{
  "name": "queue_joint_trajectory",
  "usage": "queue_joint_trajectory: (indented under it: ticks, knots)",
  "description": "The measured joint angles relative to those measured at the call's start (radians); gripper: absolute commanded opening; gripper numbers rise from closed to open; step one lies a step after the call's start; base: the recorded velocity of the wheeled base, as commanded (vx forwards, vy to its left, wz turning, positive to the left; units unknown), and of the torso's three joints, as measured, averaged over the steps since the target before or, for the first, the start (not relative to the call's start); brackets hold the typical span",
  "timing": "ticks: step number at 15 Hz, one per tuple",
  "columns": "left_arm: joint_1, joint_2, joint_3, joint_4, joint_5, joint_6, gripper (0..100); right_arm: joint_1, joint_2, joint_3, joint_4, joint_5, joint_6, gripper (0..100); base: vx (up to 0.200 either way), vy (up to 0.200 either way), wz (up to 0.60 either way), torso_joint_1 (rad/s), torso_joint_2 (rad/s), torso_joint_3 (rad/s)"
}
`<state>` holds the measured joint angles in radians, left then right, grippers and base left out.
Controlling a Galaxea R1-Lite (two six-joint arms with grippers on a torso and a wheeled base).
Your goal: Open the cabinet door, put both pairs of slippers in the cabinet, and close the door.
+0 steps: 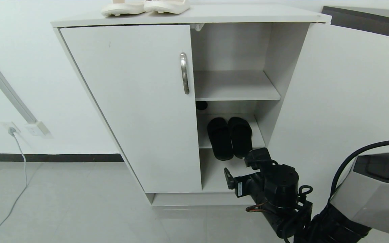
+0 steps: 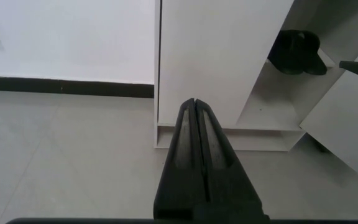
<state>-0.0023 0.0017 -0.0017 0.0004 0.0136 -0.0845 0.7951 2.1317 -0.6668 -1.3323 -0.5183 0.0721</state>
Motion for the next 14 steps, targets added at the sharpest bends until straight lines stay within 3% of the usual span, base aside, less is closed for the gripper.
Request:
queue_joint_trajectory:
  ticks: [6, 14]
  knots:
    - [0.001, 0.0, 0.0, 0.0, -0.003, -0.001, 0, 0.001, 0.0, 0.001, 0.001, 0.0, 0.0, 100, 0.0, 0.0, 0.0, 0.0, 0.0, 0.015]
    - [0.0, 0.0, 0.0, 0.0, -0.005, 0.0, 0, 0.003, 0.006, -0.004, 0.0, 0.0, -0.002, 100, 0.0, 0.0, 0.0, 0.003, 0.0, 0.184]
